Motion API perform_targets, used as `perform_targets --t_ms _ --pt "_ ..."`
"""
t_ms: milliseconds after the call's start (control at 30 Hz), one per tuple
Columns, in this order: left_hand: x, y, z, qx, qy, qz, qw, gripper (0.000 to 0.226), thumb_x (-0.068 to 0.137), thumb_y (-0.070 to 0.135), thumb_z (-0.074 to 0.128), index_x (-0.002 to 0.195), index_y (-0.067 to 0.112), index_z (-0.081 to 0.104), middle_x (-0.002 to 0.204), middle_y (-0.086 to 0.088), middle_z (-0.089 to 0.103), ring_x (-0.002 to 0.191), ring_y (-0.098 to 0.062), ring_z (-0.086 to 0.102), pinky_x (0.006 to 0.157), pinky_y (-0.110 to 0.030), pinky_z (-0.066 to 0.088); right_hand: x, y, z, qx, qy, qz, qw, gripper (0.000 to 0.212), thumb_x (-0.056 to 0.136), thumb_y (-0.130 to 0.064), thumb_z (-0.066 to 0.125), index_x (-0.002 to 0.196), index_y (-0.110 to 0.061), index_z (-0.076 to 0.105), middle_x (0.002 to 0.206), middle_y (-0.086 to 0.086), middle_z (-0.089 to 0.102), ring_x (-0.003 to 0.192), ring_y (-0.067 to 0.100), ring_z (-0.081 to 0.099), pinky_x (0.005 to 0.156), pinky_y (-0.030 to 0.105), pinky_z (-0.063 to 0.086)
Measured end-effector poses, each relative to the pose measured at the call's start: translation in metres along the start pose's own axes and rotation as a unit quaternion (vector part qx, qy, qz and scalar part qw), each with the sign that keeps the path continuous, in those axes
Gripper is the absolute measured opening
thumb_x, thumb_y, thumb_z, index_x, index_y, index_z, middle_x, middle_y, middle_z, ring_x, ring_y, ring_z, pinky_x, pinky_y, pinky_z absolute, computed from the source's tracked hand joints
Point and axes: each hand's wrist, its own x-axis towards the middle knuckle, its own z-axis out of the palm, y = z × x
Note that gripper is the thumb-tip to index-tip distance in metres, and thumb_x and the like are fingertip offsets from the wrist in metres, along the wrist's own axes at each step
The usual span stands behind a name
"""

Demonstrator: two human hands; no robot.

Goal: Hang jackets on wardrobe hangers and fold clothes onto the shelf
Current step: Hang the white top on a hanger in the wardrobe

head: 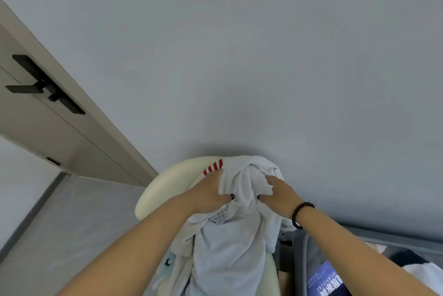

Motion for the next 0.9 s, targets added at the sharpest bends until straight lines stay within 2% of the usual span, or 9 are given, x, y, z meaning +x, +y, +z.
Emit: perform_targets --t_ms 100,200,433,500,600,667,767,800,900 --pt "0.03 0.006 0.007 -0.005 -0.009 -0.037 0.999 0.083 0.096 0.037 0.054 0.155 0.012 0.002 0.162 -0.001 0.006 0.149 -0.019 0.011 0.119 -0.031 0.016 0.016 0.013 -0.002 -0.02 -0.002 0.009 1.0 0.073 0.093 -0.025 0.057 0.151 -0.013 0.015 0.155 0.003 0.022 0.14 0.019 0.028 0.104 0.023 0.029" --pt "0.063 0.009 0.016 -0.003 0.014 -0.065 0.998 0.081 0.096 0.032 0.053 0.154 0.008 0.002 0.162 -0.007 0.006 0.149 -0.022 0.009 0.119 -0.032 0.015 0.031 0.023 -0.001 -0.043 -0.01 0.013 0.999 0.072 0.093 -0.026 0.055 0.151 -0.014 0.014 0.156 0.001 0.017 0.138 0.018 0.029 0.098 0.019 0.03" --pt "0.102 0.007 0.033 -0.031 0.129 -0.132 0.982 0.067 0.087 0.025 0.063 0.142 0.009 0.029 0.14 -0.01 0.031 0.129 -0.028 0.035 0.105 -0.034 0.035 0.054 0.04 0.004 -0.046 0.009 -0.005 0.999 0.066 0.092 -0.024 0.055 0.149 -0.015 0.023 0.153 0.0 0.025 0.136 0.017 0.031 0.104 0.021 0.03" --pt "0.102 0.005 0.034 -0.091 0.129 -0.139 0.978 0.058 0.084 0.022 0.066 0.133 0.009 0.039 0.125 -0.005 0.048 0.112 -0.023 0.049 0.091 -0.032 0.044 0.055 0.044 0.007 -0.049 0.02 -0.011 0.999 0.063 0.092 -0.023 0.053 0.148 -0.017 0.025 0.152 -0.001 0.026 0.136 0.017 0.032 0.105 0.024 0.033" --pt "0.098 0.001 0.037 -0.086 0.083 -0.132 0.984 0.036 0.085 0.024 0.065 0.116 0.011 0.052 0.102 0.001 0.06 0.086 -0.014 0.055 0.067 -0.023 0.044 0.055 0.048 0.008 -0.045 0.032 -0.016 0.998 0.062 0.091 -0.023 0.054 0.147 -0.019 0.027 0.15 -0.002 0.028 0.134 0.017 0.033 0.106 0.027 0.036" --pt "0.09 0.002 0.037 -0.083 0.073 -0.121 0.987 0.035 0.083 0.027 0.063 0.115 0.013 0.056 0.101 0.002 0.061 0.088 -0.015 0.057 0.065 -0.023 0.046 0.054 0.048 0.008 -0.025 0.033 -0.011 0.999 0.063 0.091 -0.022 0.055 0.147 -0.019 0.026 0.148 -0.001 0.031 0.13 0.018 0.037 0.103 0.027 0.038" --pt "0.071 0.011 0.032 -0.108 0.09 -0.088 0.986 0.026 0.084 0.022 0.058 0.11 0.017 0.061 0.1 0.002 0.065 0.093 -0.018 0.06 0.076 -0.029 0.05 0.052 0.046 0.005 0.006 0.048 -0.014 0.999 0.067 0.089 -0.018 0.055 0.147 -0.019 0.021 0.145 0.003 0.032 0.124 0.02 0.042 0.099 0.029 0.041" --pt "0.062 0.014 0.03 -0.124 0.099 -0.07 0.985 0.014 0.089 0.017 0.056 0.101 0.022 0.062 0.091 0.005 0.065 0.084 -0.012 0.059 0.07 -0.023 0.046 0.051 0.044 0.004 0.011 0.057 -0.022 0.998 0.07 0.089 -0.017 0.056 0.148 -0.02 0.017 0.146 0.004 0.029 0.124 0.021 0.043 0.099 0.029 0.042" --pt "0.033 0.021 0.024 -0.159 0.125 -0.025 0.979 0.021 0.095 0.012 0.055 0.082 0.029 0.055 0.067 0.015 0.055 0.058 0.004 0.047 0.055 -0.015 0.033 0.043 0.035 0.002 0.022 0.079 -0.063 0.995 0.081 0.089 -0.017 0.058 0.151 -0.026 0.007 0.148 0.003 0.021 0.127 0.021 0.042 0.098 0.025 0.041"
